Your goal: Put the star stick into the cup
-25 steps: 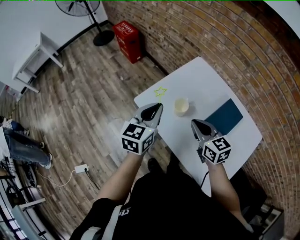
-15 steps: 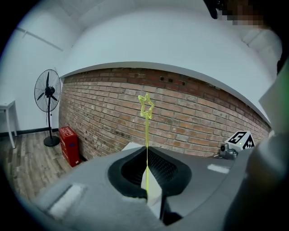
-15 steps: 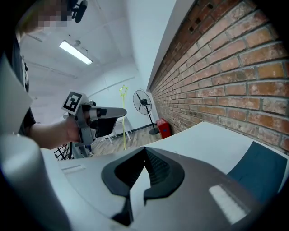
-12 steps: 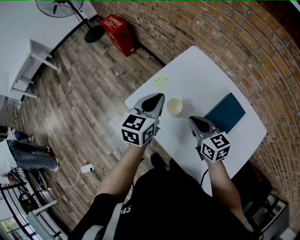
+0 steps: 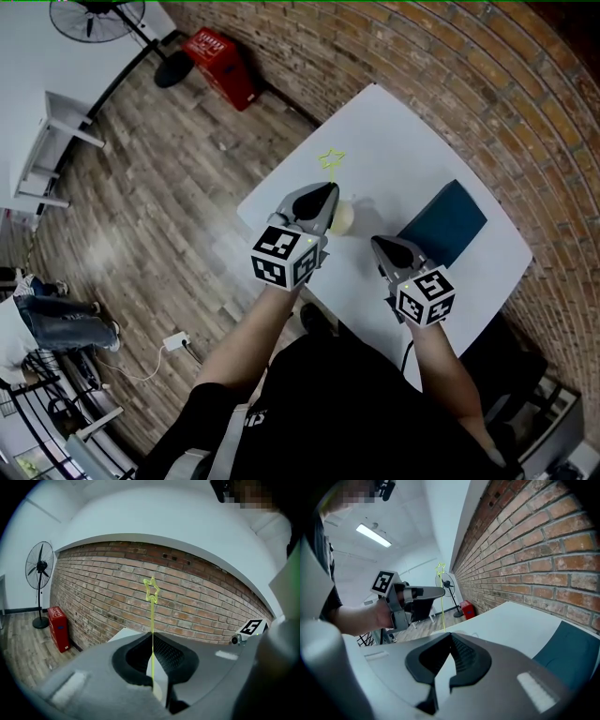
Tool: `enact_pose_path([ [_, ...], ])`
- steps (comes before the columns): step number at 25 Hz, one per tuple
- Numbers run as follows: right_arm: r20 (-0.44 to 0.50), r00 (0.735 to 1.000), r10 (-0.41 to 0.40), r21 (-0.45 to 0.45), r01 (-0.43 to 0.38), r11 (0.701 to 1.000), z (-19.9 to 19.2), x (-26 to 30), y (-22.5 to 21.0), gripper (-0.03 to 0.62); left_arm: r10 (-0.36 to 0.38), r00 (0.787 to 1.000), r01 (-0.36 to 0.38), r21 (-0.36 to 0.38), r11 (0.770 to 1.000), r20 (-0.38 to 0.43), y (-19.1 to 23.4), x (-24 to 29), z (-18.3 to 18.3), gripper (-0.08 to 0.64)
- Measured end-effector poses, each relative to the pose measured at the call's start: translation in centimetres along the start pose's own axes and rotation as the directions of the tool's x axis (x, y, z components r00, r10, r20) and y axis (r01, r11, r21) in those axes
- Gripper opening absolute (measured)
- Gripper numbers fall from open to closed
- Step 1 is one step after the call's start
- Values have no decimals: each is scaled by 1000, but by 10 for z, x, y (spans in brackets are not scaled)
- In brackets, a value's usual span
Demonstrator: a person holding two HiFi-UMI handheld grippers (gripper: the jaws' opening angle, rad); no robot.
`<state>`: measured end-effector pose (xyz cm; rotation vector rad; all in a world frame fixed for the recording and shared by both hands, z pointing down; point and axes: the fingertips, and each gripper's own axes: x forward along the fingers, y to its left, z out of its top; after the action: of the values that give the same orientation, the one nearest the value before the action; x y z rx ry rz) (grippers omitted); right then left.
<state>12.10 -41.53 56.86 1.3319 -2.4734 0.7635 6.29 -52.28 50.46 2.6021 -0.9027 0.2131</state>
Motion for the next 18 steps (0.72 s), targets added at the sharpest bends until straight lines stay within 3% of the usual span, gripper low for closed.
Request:
enact_pose_path([
  [10, -25, 999, -33, 51, 35, 998, -21, -11, -19, 0, 14, 1000, -14, -4, 1000, -11, 1, 25, -40, 9],
  [18, -54, 998, -17, 10, 18, 1000, -30, -9, -11, 0, 19, 995, -23, -37, 999, -94, 5, 32, -76, 14],
])
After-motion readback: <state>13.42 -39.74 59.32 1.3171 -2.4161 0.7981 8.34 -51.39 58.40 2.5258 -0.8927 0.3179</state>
